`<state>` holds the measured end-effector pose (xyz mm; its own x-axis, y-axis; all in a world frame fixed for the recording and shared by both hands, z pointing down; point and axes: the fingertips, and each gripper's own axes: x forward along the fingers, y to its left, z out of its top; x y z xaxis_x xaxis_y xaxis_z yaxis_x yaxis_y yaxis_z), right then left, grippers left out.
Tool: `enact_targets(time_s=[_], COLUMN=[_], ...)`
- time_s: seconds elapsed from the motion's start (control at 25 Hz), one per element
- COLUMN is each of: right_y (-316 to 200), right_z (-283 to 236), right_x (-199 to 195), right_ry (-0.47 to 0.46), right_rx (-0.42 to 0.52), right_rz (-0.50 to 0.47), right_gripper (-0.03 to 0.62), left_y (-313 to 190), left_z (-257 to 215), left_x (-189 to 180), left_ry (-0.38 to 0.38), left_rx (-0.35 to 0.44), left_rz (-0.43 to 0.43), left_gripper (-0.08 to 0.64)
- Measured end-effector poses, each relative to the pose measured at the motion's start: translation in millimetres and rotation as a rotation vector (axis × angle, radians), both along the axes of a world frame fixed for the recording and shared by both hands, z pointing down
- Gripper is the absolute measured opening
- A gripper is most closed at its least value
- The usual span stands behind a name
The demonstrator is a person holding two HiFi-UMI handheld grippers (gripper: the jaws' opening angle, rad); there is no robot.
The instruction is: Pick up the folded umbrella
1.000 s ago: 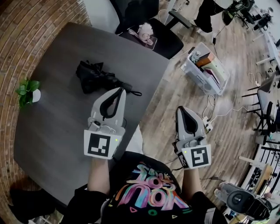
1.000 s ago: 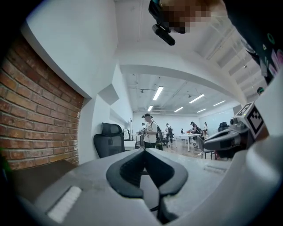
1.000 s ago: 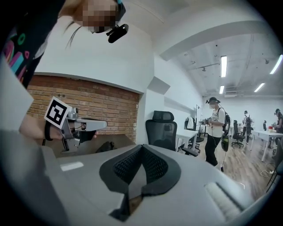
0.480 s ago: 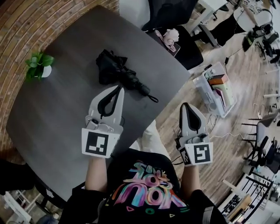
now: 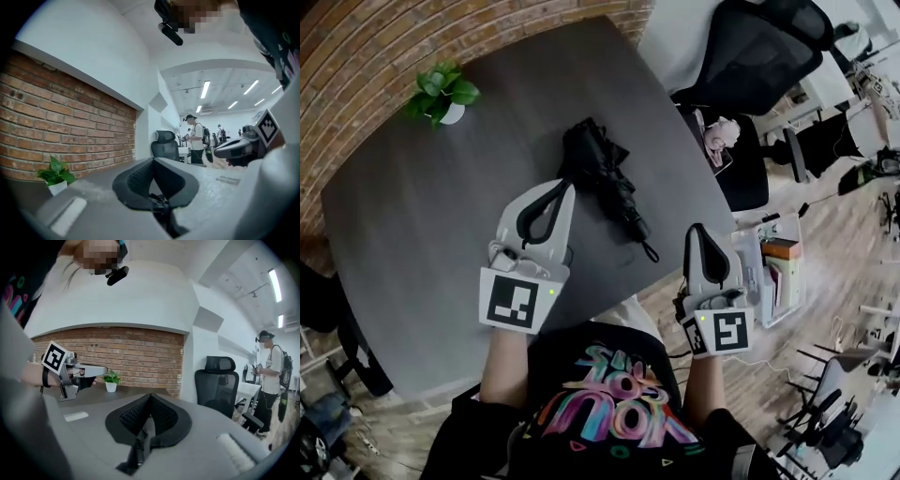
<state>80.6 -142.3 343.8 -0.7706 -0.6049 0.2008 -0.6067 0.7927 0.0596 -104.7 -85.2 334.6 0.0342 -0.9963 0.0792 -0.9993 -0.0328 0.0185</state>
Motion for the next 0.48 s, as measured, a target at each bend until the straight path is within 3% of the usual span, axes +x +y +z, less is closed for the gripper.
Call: enact_targets(time_s=[0.24, 0.48], right_y=[-45.6, -77.1], right_z=[-7.7, -10.5], right_x=[-36.4, -66.8], right_ry=[-0.025, -0.056], right_rx=[0.004, 0.004], right_rz=[-0.165, -0.331], right_gripper=[0.000, 0.000], left_y=[-16.5, -29.5], left_z=[-8.8, -18.3], left_x=[-16.7, -21.6], left_ry=[0.004, -0.042], left_rx=[0.010, 0.014], left_rz=[-0.144, -0.275], left_gripper=[-0.012, -0.011])
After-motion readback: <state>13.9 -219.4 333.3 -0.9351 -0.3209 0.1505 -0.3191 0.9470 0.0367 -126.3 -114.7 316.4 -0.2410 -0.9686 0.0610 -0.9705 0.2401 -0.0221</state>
